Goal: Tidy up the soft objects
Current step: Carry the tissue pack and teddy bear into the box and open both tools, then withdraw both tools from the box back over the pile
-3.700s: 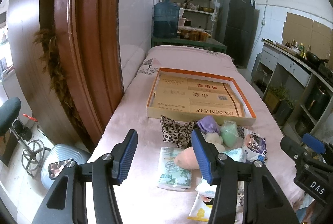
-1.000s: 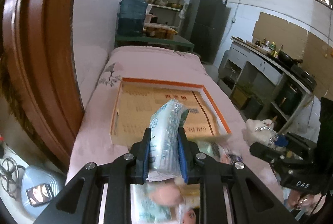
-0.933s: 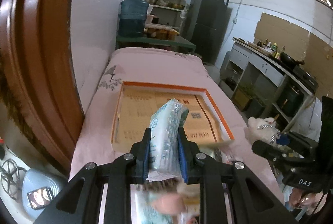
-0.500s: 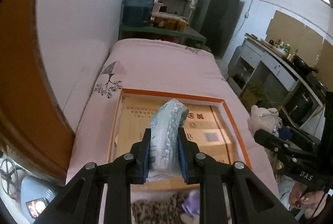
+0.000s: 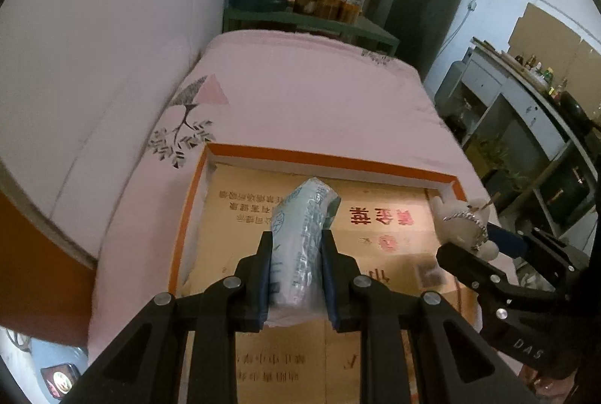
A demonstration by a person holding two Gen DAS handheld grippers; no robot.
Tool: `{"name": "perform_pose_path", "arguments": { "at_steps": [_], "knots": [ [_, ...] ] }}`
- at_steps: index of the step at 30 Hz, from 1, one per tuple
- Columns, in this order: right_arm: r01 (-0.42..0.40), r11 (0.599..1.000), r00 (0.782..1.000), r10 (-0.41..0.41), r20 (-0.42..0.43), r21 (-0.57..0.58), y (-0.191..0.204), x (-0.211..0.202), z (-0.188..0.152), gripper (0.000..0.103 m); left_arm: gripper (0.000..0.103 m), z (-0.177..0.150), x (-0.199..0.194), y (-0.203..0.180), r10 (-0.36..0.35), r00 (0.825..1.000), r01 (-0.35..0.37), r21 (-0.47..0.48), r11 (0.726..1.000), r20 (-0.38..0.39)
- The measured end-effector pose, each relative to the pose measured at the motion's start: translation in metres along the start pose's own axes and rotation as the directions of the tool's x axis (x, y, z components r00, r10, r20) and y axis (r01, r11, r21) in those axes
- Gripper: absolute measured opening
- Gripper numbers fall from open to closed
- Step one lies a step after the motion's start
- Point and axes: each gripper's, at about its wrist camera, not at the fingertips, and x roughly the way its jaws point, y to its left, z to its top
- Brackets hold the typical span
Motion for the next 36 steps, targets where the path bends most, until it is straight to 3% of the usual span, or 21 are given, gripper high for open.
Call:
{"name": "perform_pose_path", "arguments": {
  "at_steps": [6, 13, 16, 18, 19, 25, 36],
  "knots": [
    [0.017, 1.000, 0.999, -0.017, -0.049, -0.003, -0.001, 0.023, -0.005, 0.056, 0.023, -0.002, 0.021, -0.001, 0.000, 1.000, 0.000, 0.009, 1.000, -0.031],
    [0.035, 0.999, 0.998, -0.036, -0.048, -0.022, 0.004, 0.030, -0.010, 0.060, 0.028, -0.004, 0.028, -0.001, -0.029, 0.999, 0.030, 0.011, 0.999, -0.036],
    [0.048, 0.998, 0.998, -0.050, -0.044, -0.032, 0.007, 0.031, -0.012, 0.062, 0.038, -0.005, 0.028, 0.000, -0.089, 0.996, 0.089, 0.022, 0.996, -0.032],
    [0.054, 0.998, 0.998, -0.055, -0.042, -0.034, 0.008, 0.031, -0.014, 0.066, 0.057, -0.006, 0.030, 0.000, -0.120, 0.991, 0.121, 0.021, 0.992, -0.058],
    [0.057, 0.998, 0.997, -0.059, -0.042, -0.035, 0.009, 0.032, -0.016, 0.067, 0.059, -0.007, 0.030, 0.000, -0.114, 0.992, 0.115, 0.016, 0.993, -0.063],
    [0.077, 0.996, 0.996, -0.079, -0.045, -0.050, 0.011, 0.030, -0.022, 0.074, 0.060, -0.007, 0.007, -0.008, -0.073, 0.996, 0.069, 0.076, 0.995, 0.048],
    [0.016, 1.000, 0.999, -0.016, -0.029, 0.011, 0.003, 0.014, -0.030, 0.078, 0.060, -0.013, -0.028, -0.002, -0.061, 0.992, 0.057, 0.037, 0.998, 0.110]
  ]
}}
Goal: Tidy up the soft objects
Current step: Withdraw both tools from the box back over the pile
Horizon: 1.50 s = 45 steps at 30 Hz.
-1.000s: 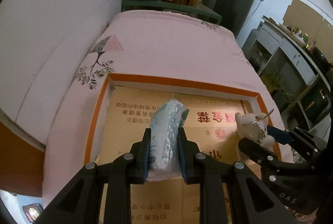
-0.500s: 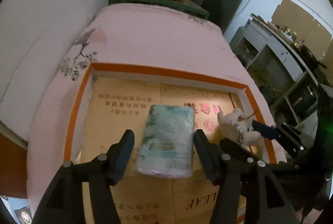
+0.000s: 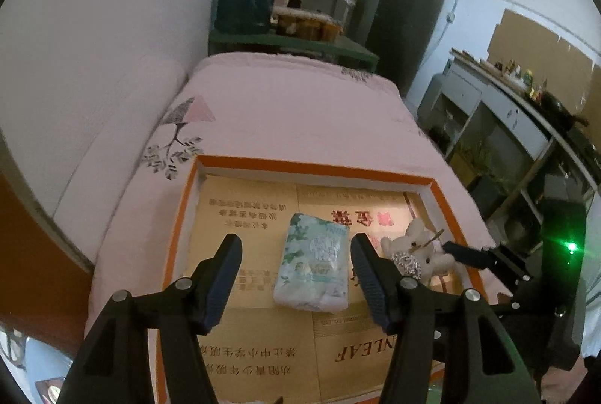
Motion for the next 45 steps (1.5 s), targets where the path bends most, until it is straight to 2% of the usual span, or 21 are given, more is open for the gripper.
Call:
{"name": "perform_pose_path", "arguments": {
  "at_steps": [8, 14, 21, 29, 45],
  "knots": [
    [-0.038, 0.999, 0.998, 0.037, 0.047, 0.015, 0.002, -0.026, -0.005, 0.078, 0.060, -0.002, -0.026, 0.009, -0.026, 0.998, 0.029, -0.051, 0.998, 0.051],
    [-0.046, 0.999, 0.998, 0.045, 0.048, 0.011, 0.007, -0.041, -0.017, 0.078, 0.060, -0.010, -0.037, 0.008, -0.025, 0.998, 0.027, -0.034, 0.999, 0.051],
    [-0.032, 0.999, 0.997, 0.029, 0.078, 0.030, 0.010, -0.067, -0.031, 0.078, 0.060, -0.020, -0.061, 0.001, -0.036, 0.996, 0.036, -0.002, 0.999, 0.086],
    [0.007, 0.999, 0.994, -0.011, 0.109, 0.040, 0.019, -0.100, -0.051, 0.078, 0.060, -0.036, -0.101, -0.005, -0.010, 0.990, 0.006, 0.024, 1.000, 0.144],
    [-0.002, 0.998, 0.987, -0.008, 0.163, 0.063, 0.042, -0.161, -0.094, 0.078, 0.060, -0.074, -0.161, -0.021, 0.031, 0.982, -0.042, 0.050, 0.998, 0.187]
  ]
}}
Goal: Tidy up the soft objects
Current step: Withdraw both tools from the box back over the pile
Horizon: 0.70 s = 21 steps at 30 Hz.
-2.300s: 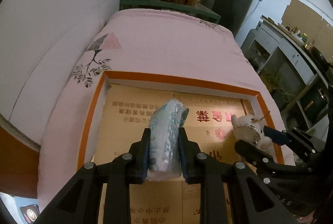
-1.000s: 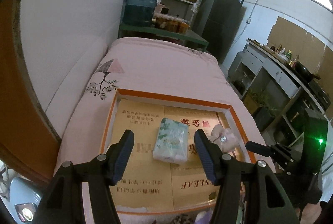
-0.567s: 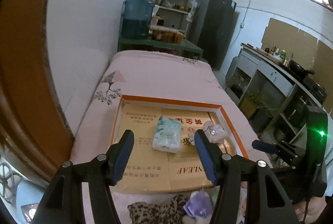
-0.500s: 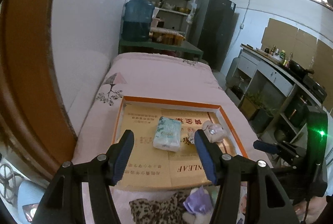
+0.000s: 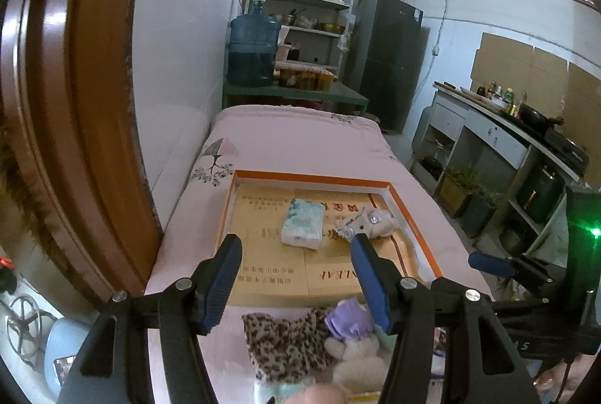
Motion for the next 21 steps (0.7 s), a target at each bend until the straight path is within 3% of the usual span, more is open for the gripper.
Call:
{"name": "perform_pose_path", "arguments": {
  "at_steps": [21],
  "knots": [
    [-0.010, 1.000, 0.999, 0.010, 0.045, 0.012, 0.019, -0.067, -0.049, 0.078, 0.060, -0.036, -0.067, -0.015, 0.011, 0.999, -0.015, 0.069, 0.998, 0.053]
  ]
}}
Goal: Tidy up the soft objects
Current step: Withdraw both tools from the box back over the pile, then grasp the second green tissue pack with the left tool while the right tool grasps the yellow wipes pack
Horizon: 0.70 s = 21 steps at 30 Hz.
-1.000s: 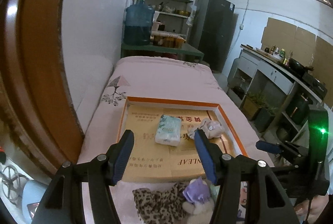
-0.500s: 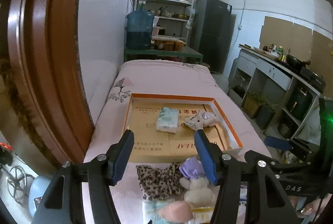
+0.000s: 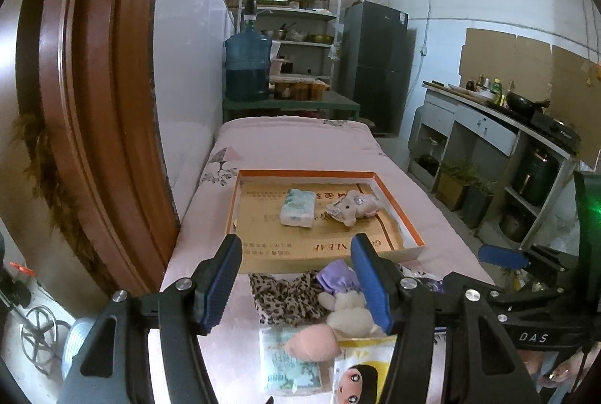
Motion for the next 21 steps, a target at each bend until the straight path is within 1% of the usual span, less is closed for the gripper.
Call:
{"name": "perform_pose_path", "arguments": {
  "at_steps": [7, 12, 16, 21],
  "knots": [
    [0.012, 1.000, 1.000, -0.012, 0.007, 0.002, 0.006, -0.013, -0.016, 0.078, 0.060, -0.010, -0.012, 0.004, 0.004, 1.000, -0.004, -0.001, 1.000, 0.006],
    [0.000, 1.000, 1.000, 0.000, 0.005, 0.020, 0.010, -0.018, -0.030, 0.078, 0.060, -0.019, -0.019, 0.006, 0.012, 1.000, -0.012, -0.002, 1.000, 0.011],
    [0.005, 1.000, 1.000, -0.005, -0.004, 0.019, 0.015, -0.019, -0.042, 0.078, 0.060, -0.029, -0.022, 0.008, 0.025, 1.000, -0.025, 0.006, 1.000, 0.008],
    [0.009, 0.999, 1.000, -0.008, -0.014, 0.030, 0.020, -0.014, -0.058, 0.078, 0.060, -0.043, -0.023, 0.014, 0.014, 1.000, -0.014, -0.017, 1.000, 0.006]
  ]
}}
